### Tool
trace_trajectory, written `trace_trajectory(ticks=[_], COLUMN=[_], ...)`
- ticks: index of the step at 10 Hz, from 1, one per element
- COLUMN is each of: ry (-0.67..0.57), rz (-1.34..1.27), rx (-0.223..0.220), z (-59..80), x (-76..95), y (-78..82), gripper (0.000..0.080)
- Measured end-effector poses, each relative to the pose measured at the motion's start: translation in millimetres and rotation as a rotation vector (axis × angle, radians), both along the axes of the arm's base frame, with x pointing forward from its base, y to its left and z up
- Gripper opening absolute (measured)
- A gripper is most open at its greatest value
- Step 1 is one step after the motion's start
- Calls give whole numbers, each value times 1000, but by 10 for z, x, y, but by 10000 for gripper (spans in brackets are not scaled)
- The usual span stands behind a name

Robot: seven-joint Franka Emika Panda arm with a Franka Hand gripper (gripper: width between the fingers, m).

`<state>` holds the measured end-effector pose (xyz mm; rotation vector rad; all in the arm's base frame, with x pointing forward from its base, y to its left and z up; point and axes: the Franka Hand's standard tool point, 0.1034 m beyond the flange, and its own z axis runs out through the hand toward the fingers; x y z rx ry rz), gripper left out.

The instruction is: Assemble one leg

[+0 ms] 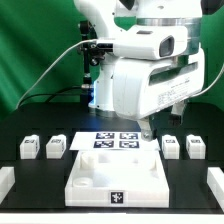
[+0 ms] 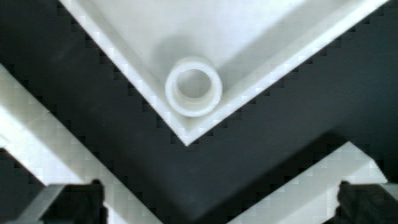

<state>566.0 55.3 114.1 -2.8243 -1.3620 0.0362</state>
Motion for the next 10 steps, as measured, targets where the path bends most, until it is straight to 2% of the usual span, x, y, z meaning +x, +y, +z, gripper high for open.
trace_trajectory(ticks=[8, 10], ry=[-16, -37], rz=[50, 224], rx=[3, 5], z=[-14, -128], x=[-19, -380], y=[-5, -124], gripper=[650, 650])
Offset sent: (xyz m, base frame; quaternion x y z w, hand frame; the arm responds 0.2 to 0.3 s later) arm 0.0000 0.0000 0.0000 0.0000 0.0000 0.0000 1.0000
